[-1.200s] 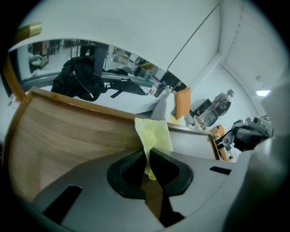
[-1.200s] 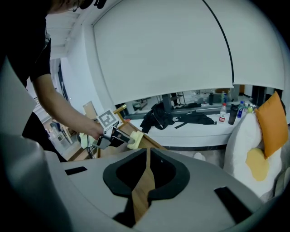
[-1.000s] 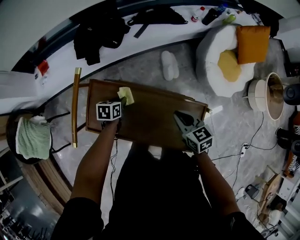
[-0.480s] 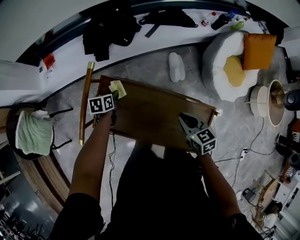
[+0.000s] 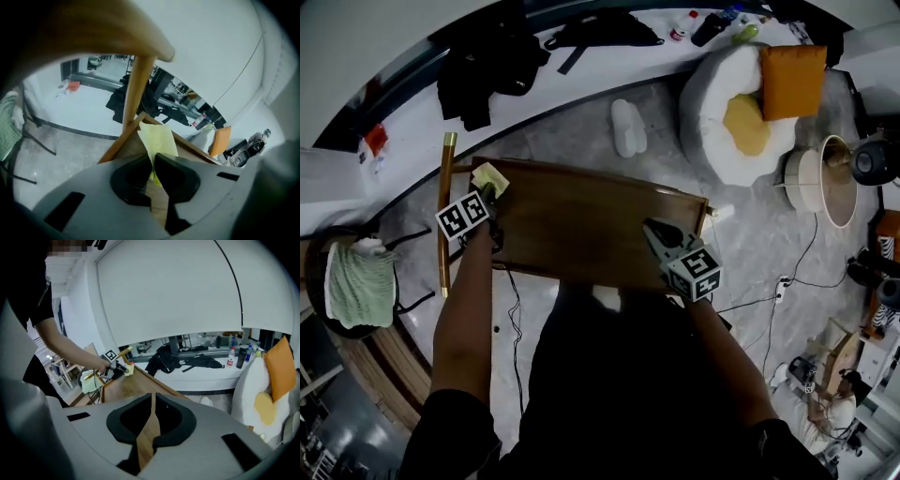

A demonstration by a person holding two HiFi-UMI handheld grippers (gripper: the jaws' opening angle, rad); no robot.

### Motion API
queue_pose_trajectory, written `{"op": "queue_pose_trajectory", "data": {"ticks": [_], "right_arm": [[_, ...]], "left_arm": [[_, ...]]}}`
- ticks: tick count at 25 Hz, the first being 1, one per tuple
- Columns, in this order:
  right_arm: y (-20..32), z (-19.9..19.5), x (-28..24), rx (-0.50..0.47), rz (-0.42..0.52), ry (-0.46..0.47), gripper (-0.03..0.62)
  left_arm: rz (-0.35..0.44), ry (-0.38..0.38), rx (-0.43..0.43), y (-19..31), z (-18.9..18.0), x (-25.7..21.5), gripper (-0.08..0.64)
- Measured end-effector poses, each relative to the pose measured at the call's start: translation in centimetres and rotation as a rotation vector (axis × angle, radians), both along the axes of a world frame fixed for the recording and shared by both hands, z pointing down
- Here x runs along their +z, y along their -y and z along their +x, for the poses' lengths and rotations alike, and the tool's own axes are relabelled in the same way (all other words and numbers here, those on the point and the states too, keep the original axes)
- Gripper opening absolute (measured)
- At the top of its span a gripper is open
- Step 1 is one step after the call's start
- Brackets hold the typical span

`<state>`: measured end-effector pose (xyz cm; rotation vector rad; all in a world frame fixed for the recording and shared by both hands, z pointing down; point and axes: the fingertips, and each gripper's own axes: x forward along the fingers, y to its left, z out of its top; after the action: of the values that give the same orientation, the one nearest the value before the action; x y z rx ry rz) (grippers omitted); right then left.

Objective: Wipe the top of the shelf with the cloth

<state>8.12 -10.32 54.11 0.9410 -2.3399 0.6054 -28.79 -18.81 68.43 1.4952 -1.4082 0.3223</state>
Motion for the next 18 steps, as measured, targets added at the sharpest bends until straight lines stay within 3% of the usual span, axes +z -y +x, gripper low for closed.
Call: {"op": "queue_pose_trajectory", "data": {"ticks": [3,5,10,14,18], "right_arm": [[-0.5,2.5,-0.4,0.035,0.012,0.004,0.029],[-0.5,4.9,-0.8,0.062,0.026,0.000,0.029],[-1.4,12.2,-1.9,0.159,0.048,0.008,0.029],[-3.1,18.1,-2.1,0.217,0.049,0.009,0.029],[-5.5,22.1,-1.5,0.260,0.037,0.021,0.029]], "left_arm": [[0.028,-0.007,0.066,-0.9,3.6,-1.1,0.029],[0.035,-0.043,0.128,-2.1,8.1,-1.7,0.029],[0.025,-0.175,0.340,-5.8,24.2,-2.8,0.029],[0.006,-0.217,0.530,-8.2,36.5,-3.2,0.029],[0.007,-0.268,0.658,-9.5,45.8,-4.3,0.029]]}}
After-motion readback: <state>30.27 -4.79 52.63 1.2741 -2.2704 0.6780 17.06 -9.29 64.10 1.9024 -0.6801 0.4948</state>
